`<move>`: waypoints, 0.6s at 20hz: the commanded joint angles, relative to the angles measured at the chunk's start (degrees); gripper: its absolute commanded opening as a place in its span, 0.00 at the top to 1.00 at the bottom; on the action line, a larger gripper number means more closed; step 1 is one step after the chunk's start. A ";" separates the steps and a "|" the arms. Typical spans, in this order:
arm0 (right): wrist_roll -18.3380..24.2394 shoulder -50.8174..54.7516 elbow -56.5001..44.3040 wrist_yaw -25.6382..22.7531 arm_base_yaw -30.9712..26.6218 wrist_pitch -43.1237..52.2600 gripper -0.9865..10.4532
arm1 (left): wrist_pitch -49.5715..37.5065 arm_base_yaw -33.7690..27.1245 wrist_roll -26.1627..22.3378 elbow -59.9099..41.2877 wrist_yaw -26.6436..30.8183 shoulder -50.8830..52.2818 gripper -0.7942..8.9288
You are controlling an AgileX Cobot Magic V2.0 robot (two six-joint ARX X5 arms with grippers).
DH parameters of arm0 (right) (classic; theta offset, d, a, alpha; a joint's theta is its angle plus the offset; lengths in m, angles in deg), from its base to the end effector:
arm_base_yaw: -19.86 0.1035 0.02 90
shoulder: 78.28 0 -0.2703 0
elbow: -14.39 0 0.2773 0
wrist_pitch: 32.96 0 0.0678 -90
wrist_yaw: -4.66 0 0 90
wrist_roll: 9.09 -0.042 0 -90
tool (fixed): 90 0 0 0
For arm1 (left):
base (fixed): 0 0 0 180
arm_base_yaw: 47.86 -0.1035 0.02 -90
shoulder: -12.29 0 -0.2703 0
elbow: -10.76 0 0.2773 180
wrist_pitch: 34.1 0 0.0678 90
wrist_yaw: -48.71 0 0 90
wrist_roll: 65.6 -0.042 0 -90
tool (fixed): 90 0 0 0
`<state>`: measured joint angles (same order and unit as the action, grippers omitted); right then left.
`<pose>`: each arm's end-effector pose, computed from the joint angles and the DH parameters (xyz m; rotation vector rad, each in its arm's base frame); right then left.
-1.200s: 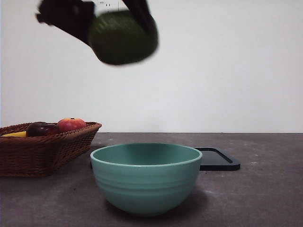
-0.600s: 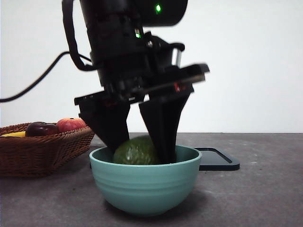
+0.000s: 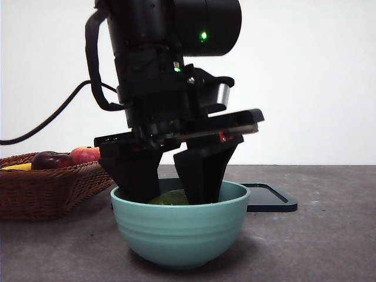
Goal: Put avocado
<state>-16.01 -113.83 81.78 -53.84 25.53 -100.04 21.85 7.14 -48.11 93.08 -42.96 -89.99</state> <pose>0.1175 0.0337 0.3472 0.2528 0.6479 0.5911 0.2083 -0.2996 0.1665 0.3687 1.3226 -0.6310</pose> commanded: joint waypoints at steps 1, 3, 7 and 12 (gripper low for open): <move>0.07 -0.28 1.05 0.17 0.24 0.46 0.44 | -1.36 0.74 0.20 1.05 0.42 -1.07 0.66; 0.33 -0.28 1.05 0.17 0.24 0.46 0.44 | -1.70 0.77 0.15 1.07 0.42 -1.07 0.56; 0.33 -0.28 1.05 0.17 0.24 0.46 0.44 | -2.32 1.49 0.15 1.29 0.44 0.09 0.38; 0.33 -0.28 1.05 0.17 0.24 0.50 0.44 | 0.26 2.34 0.17 1.40 2.03 8.44 0.37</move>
<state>-15.97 -113.83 81.78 -53.84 25.53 -100.04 22.42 8.83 -48.09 93.30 -41.19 -81.27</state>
